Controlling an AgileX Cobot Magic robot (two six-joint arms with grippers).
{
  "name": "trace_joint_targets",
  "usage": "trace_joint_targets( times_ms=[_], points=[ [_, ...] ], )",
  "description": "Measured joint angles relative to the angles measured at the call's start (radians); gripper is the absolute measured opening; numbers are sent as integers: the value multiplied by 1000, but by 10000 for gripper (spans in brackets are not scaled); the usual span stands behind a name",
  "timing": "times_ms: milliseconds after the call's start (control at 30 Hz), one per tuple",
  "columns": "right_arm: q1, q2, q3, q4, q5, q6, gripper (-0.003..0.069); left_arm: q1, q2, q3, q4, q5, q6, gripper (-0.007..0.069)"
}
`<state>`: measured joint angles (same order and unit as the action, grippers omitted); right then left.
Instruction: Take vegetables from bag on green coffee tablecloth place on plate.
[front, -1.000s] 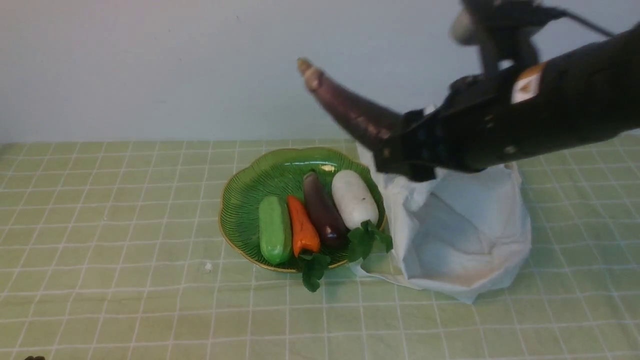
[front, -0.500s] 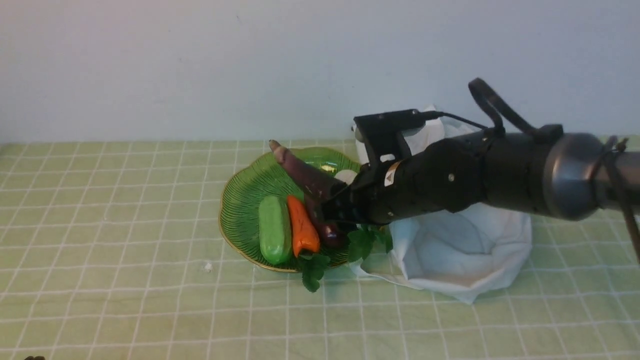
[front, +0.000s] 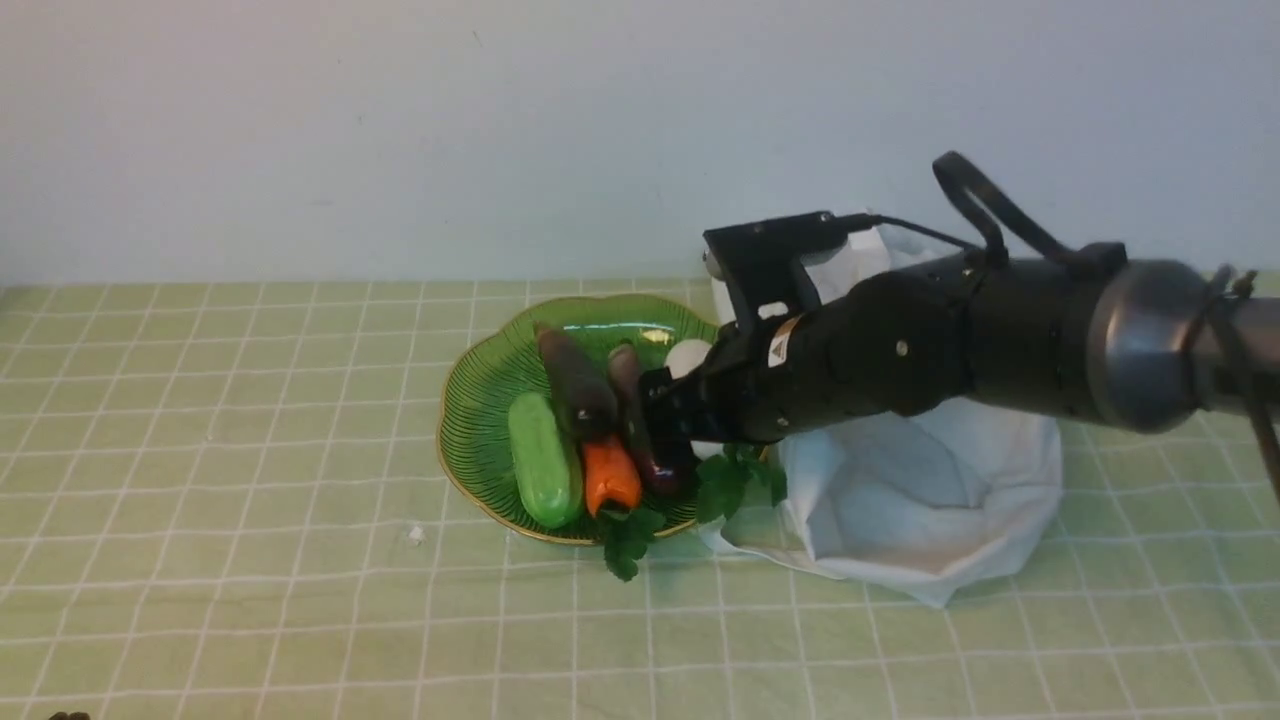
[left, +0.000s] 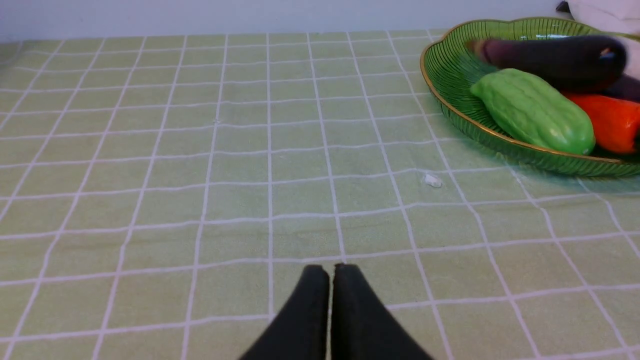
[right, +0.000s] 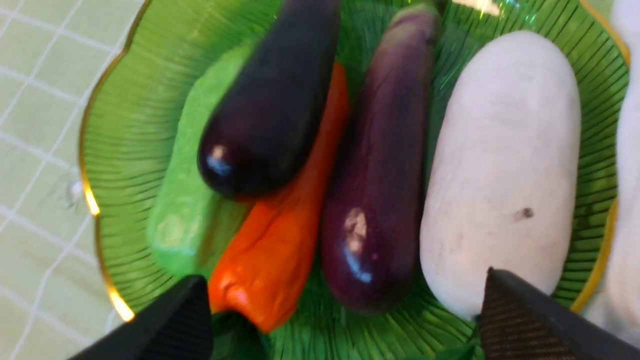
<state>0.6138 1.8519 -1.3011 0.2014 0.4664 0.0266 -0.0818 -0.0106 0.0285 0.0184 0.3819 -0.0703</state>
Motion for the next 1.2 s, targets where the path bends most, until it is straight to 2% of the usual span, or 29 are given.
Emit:
trace_joint_targets(
  times_ms=[200,300,367,400,433,533,600,700,733,767,867,1067,1167,1200],
  points=[
    [0,-113,-154,-76,244,-7,682,0,0,0,0,0,0,-4],
    [0,-183,-280,-124,437,-11,635,0,0,0,0,0,0,-4],
    [0,-218,-353,-152,550,-11,570,0,0,0,0,0,0,-4],
    [0,-221,-360,-152,561,-11,570,0,0,0,0,0,0,-4],
    [0,-246,-415,-181,648,-12,496,0,0,0,0,0,0,-4],
    [0,-285,-494,-235,767,-12,353,0,0,0,0,0,0,-4],
    [0,-311,-517,-268,782,-12,273,0,0,0,0,0,0,-4],
    [0,-384,-521,-303,798,-11,85,0,0,0,0,0,0,-4],
    [0,-390,-519,-303,801,-11,75,0,0,0,0,0,0,-4],
    [0,-430,-514,-304,801,-11,28,0,0,0,0,0,0,-4],
    [0,-550,-462,-304,803,-8,-9,0,0,0,0,0,0,-4],
    [0,-805,-268,-304,803,28,-15,0,0,0,0,0,0,-4],
    [0,-995,-36,-302,724,47,-17,0,0,0,0,0,0,-4],
    [0,-1077,88,-301,620,49,-17,0,0,0,0,0,0,-4]
  ],
)
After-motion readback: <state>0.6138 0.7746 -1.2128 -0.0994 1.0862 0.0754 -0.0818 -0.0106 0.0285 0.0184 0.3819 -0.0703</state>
